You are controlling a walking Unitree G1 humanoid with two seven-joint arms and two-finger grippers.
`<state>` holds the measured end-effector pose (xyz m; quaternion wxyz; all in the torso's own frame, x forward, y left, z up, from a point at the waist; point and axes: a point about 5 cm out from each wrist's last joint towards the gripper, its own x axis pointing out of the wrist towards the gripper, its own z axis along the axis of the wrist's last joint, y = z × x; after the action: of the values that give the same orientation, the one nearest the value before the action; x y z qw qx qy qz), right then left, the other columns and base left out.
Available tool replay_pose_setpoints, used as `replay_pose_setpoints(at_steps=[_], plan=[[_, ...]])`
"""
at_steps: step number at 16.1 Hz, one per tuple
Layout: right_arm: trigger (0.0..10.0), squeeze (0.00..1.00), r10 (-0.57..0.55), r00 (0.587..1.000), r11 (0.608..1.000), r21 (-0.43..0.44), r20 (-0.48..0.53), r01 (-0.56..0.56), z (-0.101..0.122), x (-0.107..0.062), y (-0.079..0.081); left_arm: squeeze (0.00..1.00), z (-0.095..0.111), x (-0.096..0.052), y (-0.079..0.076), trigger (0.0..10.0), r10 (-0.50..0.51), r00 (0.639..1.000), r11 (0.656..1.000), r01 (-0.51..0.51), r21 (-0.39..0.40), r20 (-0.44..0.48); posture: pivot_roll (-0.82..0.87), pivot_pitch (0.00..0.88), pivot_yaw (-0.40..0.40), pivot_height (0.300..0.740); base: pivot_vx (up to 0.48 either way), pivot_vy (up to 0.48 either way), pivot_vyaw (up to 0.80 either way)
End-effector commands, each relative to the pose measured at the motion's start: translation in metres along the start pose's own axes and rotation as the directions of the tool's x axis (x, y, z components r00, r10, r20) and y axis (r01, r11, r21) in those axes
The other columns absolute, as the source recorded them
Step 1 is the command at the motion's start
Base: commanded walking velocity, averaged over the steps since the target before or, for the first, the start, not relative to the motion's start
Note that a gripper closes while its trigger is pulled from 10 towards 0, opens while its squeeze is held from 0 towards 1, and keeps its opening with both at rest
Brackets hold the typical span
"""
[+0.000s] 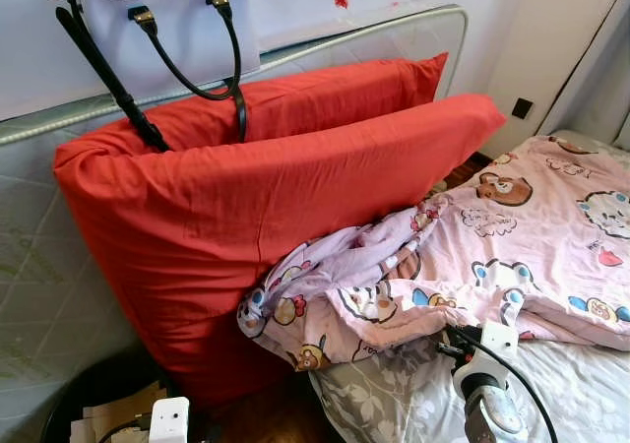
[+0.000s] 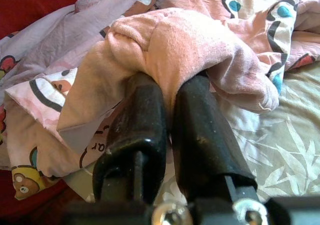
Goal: Clean up the room
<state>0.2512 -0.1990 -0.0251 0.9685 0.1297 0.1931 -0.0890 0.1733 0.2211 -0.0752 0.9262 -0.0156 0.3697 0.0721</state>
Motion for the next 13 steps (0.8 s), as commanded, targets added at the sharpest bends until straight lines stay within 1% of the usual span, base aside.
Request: replay_pose_setpoints(at_steps=[1,6,13], plan=[[10.0,0.0,0.001,1.0,1.0,-0.005,0.025,-0.001,0.0051,0.0014,0.0005,0.0,-0.0082,-0.0026,0.0014,10.0,0.005,0.999,1.0,-0.004,0.005,-0.033,0.04,0.0,-0.048,0.74,0.0,0.0,0.0],[10.0,0.0,-0.008,1.0,1.0,-0.003,0.022,0.008,0.0038,0.0006,-0.0006,0.0,-0.0088,-0.0024,-0.0013,10.0,-0.004,0.999,1.0,0.004,0.012,-0.037,0.04,0.0,-0.046,0.74,0.0,0.0,0.0],[10.0,0.0,-0.017,0.999,1.0,-0.002,0.03,0.017,0.0054,0.0014,0.0002,0.0,-0.0074,-0.0021,-0.0008,10.0,-0.001,1.0,1.0,0.002,0.015,-0.03,0.04,0.0,-0.043,0.74,0.0,0.0,0.0]])
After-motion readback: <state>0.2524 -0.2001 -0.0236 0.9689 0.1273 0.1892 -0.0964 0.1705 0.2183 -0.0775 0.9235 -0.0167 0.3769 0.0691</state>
